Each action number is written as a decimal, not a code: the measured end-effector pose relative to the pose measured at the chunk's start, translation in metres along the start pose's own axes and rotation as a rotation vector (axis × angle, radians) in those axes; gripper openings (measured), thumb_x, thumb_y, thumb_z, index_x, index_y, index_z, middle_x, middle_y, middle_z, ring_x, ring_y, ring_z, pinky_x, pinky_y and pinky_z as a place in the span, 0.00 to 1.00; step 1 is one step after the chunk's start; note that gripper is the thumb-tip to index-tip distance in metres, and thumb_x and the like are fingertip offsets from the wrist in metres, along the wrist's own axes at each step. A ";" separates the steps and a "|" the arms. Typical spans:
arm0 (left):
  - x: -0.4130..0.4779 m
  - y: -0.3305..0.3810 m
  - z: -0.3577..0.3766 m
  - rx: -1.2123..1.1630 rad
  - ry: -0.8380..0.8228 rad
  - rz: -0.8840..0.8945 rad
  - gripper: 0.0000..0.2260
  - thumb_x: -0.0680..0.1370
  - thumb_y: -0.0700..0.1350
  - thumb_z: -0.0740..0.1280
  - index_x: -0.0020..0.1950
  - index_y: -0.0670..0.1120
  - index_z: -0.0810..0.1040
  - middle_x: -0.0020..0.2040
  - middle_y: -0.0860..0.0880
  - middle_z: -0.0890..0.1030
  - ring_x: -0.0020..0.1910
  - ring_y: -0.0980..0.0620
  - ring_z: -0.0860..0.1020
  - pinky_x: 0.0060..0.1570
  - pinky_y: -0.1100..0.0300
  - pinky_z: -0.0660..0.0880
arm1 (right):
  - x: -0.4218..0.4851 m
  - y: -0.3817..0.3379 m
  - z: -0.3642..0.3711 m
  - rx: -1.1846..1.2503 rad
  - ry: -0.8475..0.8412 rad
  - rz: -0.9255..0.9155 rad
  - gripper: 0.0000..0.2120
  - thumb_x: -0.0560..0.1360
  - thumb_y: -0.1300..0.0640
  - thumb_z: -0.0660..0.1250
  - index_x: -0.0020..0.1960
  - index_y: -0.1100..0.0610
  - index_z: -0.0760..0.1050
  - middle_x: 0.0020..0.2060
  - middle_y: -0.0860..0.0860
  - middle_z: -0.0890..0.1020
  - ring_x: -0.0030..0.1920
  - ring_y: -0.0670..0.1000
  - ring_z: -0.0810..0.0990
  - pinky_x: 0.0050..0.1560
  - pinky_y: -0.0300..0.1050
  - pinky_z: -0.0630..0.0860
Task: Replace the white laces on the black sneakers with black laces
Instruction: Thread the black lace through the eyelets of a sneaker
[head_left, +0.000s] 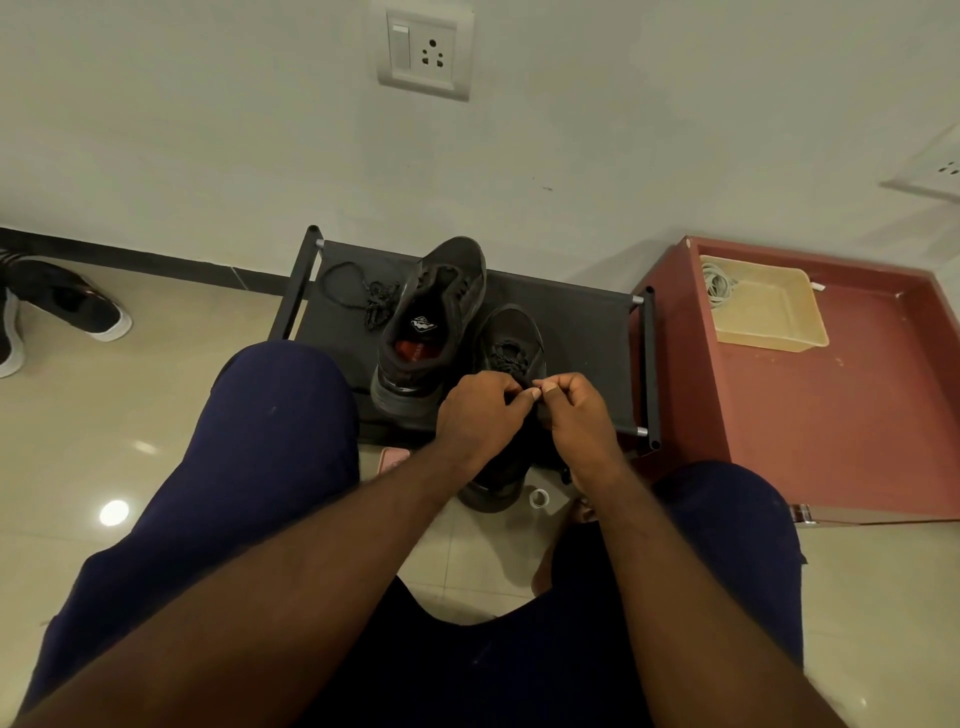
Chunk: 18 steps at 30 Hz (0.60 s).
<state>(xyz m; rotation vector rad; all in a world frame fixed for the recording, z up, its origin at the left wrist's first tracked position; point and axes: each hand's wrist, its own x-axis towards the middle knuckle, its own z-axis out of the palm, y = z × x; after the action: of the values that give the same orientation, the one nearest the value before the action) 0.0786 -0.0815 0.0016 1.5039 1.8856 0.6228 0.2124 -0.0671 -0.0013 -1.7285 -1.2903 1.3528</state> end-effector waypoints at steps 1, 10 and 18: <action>0.000 0.000 0.000 -0.001 -0.003 -0.007 0.13 0.78 0.58 0.65 0.48 0.51 0.84 0.38 0.54 0.82 0.38 0.56 0.79 0.42 0.54 0.79 | 0.000 -0.001 0.000 0.026 0.008 0.002 0.06 0.83 0.54 0.62 0.53 0.53 0.77 0.51 0.49 0.84 0.54 0.51 0.83 0.59 0.58 0.80; 0.000 0.004 -0.006 0.011 -0.006 -0.060 0.13 0.77 0.59 0.67 0.43 0.51 0.83 0.33 0.55 0.79 0.36 0.56 0.78 0.37 0.59 0.74 | -0.004 -0.038 -0.028 0.675 0.299 0.032 0.05 0.84 0.60 0.56 0.55 0.59 0.71 0.32 0.51 0.75 0.31 0.47 0.78 0.41 0.43 0.78; -0.003 0.009 -0.008 0.043 0.025 -0.066 0.13 0.77 0.58 0.67 0.45 0.50 0.84 0.38 0.53 0.81 0.39 0.53 0.79 0.41 0.57 0.75 | -0.005 -0.011 -0.031 -0.643 -0.173 -0.223 0.10 0.83 0.58 0.60 0.48 0.53 0.78 0.41 0.46 0.79 0.42 0.47 0.76 0.45 0.44 0.71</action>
<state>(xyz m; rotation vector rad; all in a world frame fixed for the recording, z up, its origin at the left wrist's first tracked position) 0.0795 -0.0823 0.0136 1.4606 1.9706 0.5761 0.2379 -0.0641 0.0197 -1.8064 -2.1186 1.0356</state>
